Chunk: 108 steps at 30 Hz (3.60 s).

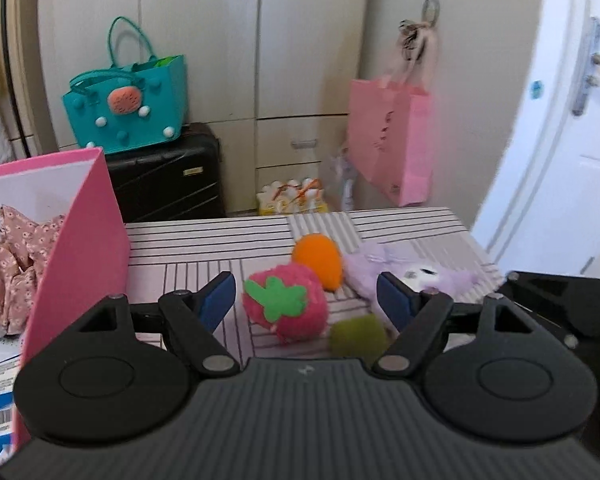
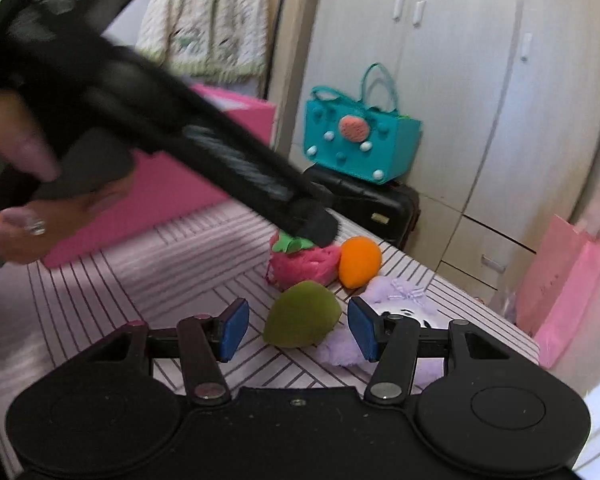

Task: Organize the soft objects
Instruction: 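Move the left tool to the red strawberry plush while the right tool approaches the green sponge, then grasp the strawberry plush with the left gripper while the right gripper grasps the green sponge, then carry the strawberry plush and green sponge over the pink box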

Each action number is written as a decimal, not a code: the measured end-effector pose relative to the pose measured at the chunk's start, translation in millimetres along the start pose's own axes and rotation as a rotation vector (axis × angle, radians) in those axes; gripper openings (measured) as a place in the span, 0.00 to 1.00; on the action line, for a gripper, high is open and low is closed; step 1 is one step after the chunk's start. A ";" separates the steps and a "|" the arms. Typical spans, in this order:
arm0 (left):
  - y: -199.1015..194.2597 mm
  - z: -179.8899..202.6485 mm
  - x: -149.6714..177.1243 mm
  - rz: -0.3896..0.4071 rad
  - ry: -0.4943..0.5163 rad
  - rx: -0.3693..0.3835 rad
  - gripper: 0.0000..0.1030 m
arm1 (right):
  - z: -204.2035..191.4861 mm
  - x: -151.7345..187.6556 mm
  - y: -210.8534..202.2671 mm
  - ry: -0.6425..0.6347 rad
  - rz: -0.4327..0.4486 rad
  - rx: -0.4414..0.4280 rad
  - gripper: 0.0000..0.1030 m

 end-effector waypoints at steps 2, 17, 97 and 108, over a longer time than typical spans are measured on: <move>10.6 0.5 -0.2 -0.010 -0.008 -0.031 0.73 | -0.3 -0.3 6.4 -0.024 -0.028 -0.021 0.58; 51.1 9.2 17.0 -0.121 -0.012 -0.040 0.53 | 4.9 12.9 9.4 0.004 -0.051 -0.043 0.46; -219.1 -181.0 58.2 -0.132 0.099 0.076 0.48 | -176.8 -128.6 -60.1 0.151 -0.012 -0.432 0.45; -149.2 -228.6 12.1 -0.042 -0.019 -0.044 0.48 | -137.0 -177.2 21.9 0.068 -0.007 -0.269 0.46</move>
Point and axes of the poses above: each gripper's, at about its wrist camera, not at the fingertips, and y roughly the way its jaws point, z to its right, x to its underside, the point moved 9 cm from there along y, roughly the way its jaws point, and after that the axes turned 13 degrees about -x, right-handed, at the moved point
